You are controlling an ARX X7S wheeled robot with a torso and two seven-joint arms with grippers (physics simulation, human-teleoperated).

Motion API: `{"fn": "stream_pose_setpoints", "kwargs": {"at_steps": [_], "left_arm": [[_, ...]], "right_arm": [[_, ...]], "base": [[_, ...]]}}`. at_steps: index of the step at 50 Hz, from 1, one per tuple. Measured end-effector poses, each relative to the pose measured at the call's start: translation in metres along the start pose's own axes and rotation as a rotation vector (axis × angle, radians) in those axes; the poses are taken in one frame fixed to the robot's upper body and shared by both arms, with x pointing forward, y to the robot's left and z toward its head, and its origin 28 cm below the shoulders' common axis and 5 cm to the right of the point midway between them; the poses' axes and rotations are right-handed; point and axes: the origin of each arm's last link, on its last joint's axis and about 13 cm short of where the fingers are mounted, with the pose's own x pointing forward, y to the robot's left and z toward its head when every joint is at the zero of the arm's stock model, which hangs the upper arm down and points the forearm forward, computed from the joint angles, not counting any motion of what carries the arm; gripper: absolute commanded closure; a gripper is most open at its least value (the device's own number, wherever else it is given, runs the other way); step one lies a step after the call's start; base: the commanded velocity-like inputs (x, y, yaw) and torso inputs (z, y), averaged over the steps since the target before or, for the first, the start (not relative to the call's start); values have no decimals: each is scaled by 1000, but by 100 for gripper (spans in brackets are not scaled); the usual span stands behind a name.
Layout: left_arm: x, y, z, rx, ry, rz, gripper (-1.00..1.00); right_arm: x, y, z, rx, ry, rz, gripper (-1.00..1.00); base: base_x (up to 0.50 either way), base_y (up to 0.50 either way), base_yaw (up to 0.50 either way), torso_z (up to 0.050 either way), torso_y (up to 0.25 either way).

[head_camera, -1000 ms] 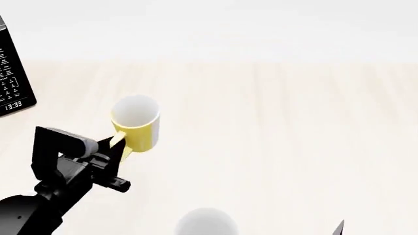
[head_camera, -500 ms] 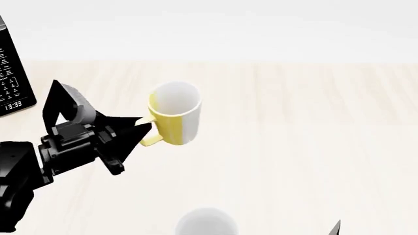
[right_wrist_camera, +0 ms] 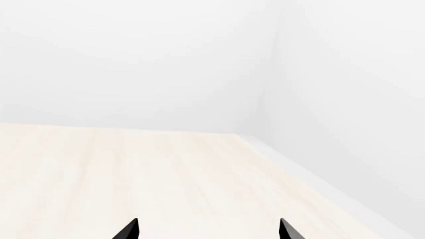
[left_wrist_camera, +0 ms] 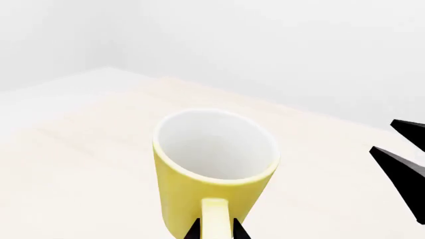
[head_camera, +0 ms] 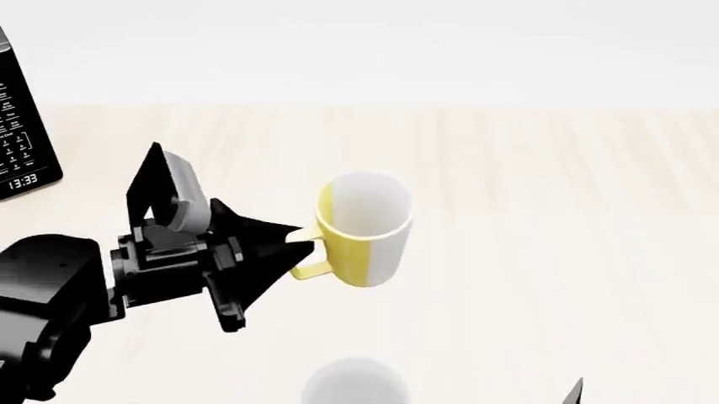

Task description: Put the yellow and white mug to the front of the white mug.

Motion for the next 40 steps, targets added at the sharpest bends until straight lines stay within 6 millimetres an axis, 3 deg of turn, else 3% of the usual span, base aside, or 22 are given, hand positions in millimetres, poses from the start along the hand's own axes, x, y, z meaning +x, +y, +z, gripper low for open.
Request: {"fn": "stream_pose_setpoints", "kwargs": {"at_steps": [40], "left_arm": [[4, -4, -48, -44, 61, -23, 100]], "right_arm": [[-1, 2, 0, -6, -1, 14, -100]], "base": [[0, 0, 0, 0, 0]]}}
